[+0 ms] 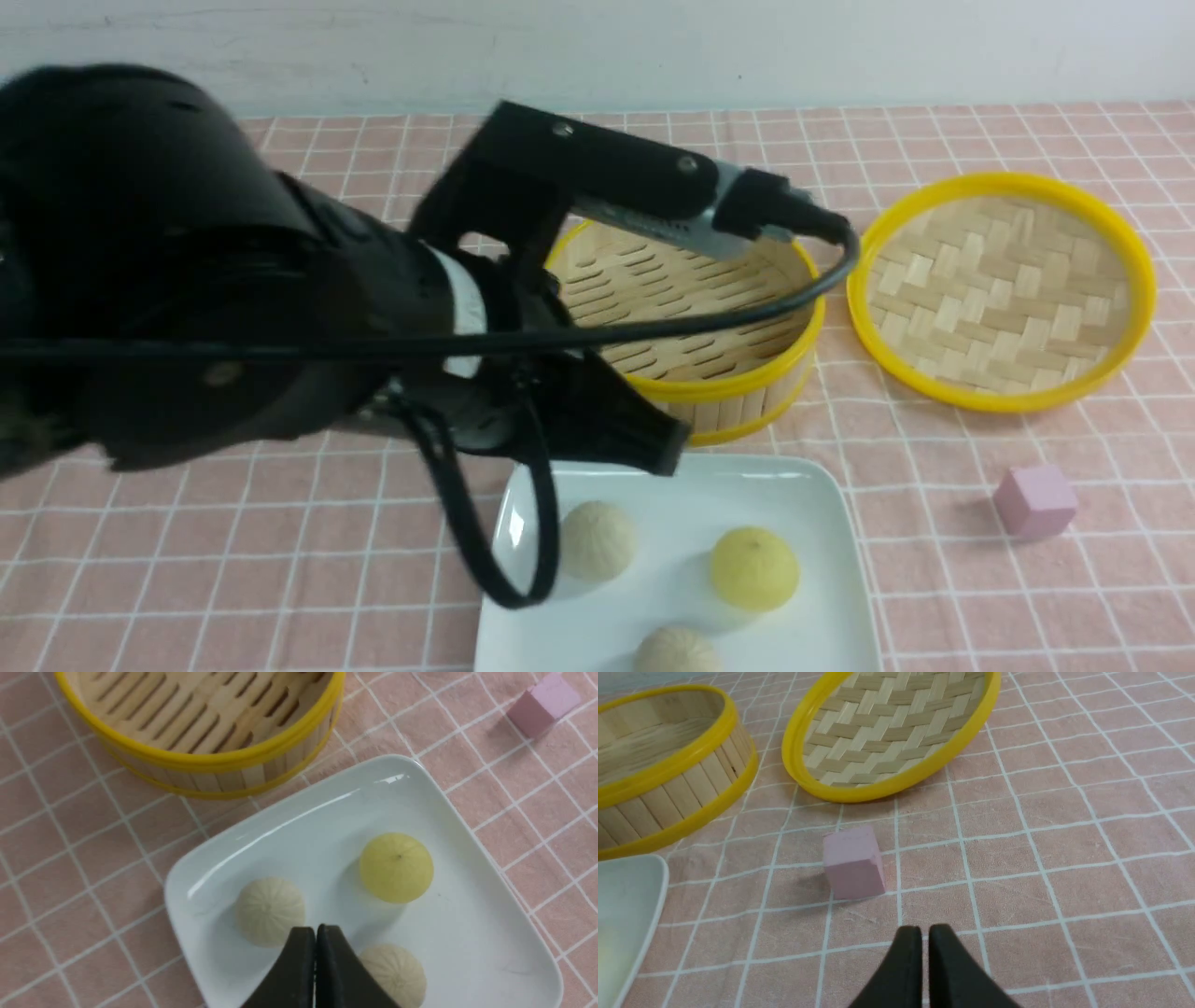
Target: Put the steamed buns into the plate on the pink tablecloth.
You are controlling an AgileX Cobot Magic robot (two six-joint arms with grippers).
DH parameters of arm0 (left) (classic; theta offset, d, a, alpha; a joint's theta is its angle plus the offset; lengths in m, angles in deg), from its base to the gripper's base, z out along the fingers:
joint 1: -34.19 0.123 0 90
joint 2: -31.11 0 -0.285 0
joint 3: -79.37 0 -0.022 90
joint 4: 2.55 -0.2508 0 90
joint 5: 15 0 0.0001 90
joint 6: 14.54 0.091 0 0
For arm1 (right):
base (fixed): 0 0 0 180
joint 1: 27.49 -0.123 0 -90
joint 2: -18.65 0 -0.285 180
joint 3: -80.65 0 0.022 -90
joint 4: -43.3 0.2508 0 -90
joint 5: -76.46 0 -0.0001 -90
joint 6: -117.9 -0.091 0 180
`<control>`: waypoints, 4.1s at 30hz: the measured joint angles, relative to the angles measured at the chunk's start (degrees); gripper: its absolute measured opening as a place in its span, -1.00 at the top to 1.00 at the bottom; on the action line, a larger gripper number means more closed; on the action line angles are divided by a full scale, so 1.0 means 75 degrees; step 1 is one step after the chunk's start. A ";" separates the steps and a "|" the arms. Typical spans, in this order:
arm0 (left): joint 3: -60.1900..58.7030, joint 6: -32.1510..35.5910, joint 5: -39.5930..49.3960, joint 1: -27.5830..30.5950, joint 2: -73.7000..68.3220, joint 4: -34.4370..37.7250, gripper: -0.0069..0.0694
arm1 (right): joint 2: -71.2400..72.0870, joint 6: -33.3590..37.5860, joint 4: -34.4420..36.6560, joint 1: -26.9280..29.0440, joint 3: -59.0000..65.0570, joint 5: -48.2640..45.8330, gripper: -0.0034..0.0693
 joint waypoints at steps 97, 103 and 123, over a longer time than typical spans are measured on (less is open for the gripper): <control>-0.6158 -0.4275 -0.6172 0.0000 0.6746 -0.4356 0.68 | 0.0000 0.1997 0.0702 0.0694 0.0000 0.0023 0.47; -0.6166 -0.0172 -0.4649 0.0025 0.6746 -0.0862 0.68 | 0.0000 0.1997 0.0702 0.0694 0.0000 0.0023 0.45; -0.8076 0.1115 -0.5621 0.6234 0.8515 0.1172 0.64 | 0.0000 0.1997 0.0718 0.0694 0.0000 0.0023 0.36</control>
